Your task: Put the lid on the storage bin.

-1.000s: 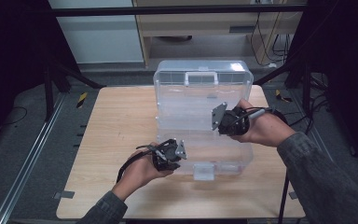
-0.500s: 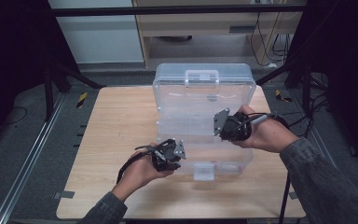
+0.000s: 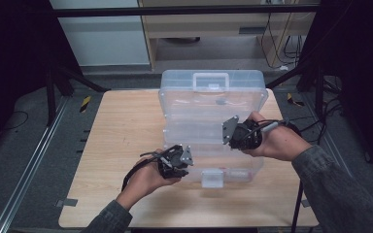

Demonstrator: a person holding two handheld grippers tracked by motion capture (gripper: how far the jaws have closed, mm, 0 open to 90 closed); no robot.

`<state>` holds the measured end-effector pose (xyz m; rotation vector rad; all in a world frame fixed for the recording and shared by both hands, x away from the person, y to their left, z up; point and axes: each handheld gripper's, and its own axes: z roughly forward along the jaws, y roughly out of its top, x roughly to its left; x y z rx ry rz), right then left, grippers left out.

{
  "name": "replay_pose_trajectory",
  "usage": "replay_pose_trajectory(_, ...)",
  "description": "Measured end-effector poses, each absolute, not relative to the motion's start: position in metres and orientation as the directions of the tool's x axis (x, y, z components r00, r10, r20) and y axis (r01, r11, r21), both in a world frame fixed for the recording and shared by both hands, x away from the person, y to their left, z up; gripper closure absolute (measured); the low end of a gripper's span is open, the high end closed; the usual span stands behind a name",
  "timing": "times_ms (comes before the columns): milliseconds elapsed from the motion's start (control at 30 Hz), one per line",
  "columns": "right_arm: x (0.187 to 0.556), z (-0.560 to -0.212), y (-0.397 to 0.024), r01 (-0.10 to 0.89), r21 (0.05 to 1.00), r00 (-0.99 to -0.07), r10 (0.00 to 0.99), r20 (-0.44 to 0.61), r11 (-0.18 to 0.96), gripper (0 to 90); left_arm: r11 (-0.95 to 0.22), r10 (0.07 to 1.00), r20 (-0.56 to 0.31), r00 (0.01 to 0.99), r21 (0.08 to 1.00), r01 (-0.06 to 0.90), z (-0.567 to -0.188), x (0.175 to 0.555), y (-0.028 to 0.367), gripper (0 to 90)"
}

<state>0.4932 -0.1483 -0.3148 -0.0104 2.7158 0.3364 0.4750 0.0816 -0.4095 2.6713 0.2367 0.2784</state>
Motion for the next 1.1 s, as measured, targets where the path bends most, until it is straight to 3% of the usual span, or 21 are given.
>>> replay_pose_trajectory(67,0.493,-0.316,-0.148,-0.055,0.233,-0.921,0.04,-0.387,0.971,84.8,-0.879,0.257,0.131,0.958,0.444,0.175,-0.41,0.471,0.082,78.7)
replay_pose_trajectory(100,0.492,-0.316,-0.148,-0.056,0.233,-0.921,0.04,-0.386,0.971,84.7,-0.837,0.407,0.158,0.9,0.46,0.298,-0.41,0.461,0.082,78.6)
replay_pose_trajectory(167,0.493,-0.316,-0.149,-0.056,0.237,-0.923,0.04,-0.382,0.97,84.6,-0.811,0.45,0.127,0.884,0.472,0.345,-0.412,0.457,0.081,78.5)
replay_pose_trajectory(300,0.492,-0.317,-0.149,-0.057,0.238,-0.925,0.039,-0.378,0.97,84.5,-0.823,0.438,0.148,0.887,0.462,0.329,-0.411,0.457,0.081,78.2)
replay_pose_trajectory(333,0.492,-0.317,-0.149,-0.056,0.237,-0.924,0.04,-0.38,0.97,84.4,-0.893,0.195,0.162,0.967,0.438,0.106,-0.41,0.474,0.081,78.1)
replay_pose_trajectory(400,0.492,-0.317,-0.149,-0.058,0.238,-0.925,0.038,-0.379,0.97,84.2,-0.885,0.238,0.158,0.958,0.441,0.147,-0.41,0.471,0.081,77.3)
replay_pose_trajectory(500,0.492,-0.316,-0.15,-0.061,0.235,-0.924,0.034,-0.381,0.97,83.9,-0.867,0.236,0.169,0.957,0.482,0.129,-0.4,0.466,0.084,65.9)
replay_pose_trajectory(633,0.492,-0.317,-0.151,-0.063,0.236,-0.925,0.032,-0.378,0.97,83.7,-0.829,0.241,0.187,0.952,0.55,0.102,-0.376,0.456,0.096,61.7)
replay_pose_trajectory(800,0.491,-0.317,-0.151,-0.061,0.232,-0.925,0.032,-0.378,0.971,83.3,-0.753,0.283,0.157,0.946,0.648,0.117,-0.343,0.445,0.114,72.4)
replay_pose_trajectory(833,0.491,-0.317,-0.15,-0.065,0.231,-0.923,0.029,-0.384,0.971,83.1,-0.701,0.325,0.136,0.936,0.699,0.141,-0.326,0.448,0.126,76.3)
replay_pose_trajectory(967,0.491,-0.318,-0.151,-0.068,0.235,-0.923,0.029,-0.385,0.97,82.8,-0.645,0.43,0.122,0.894,0.735,0.21,-0.301,0.472,0.148,88.6)
replay_pose_trajectory(1100,0.49,-0.319,-0.151,-0.076,0.238,-0.921,0.023,-0.388,0.968,82.6,-0.555,0.516,0.052,0.855,0.781,0.288,-0.288,0.505,0.161,89.6)
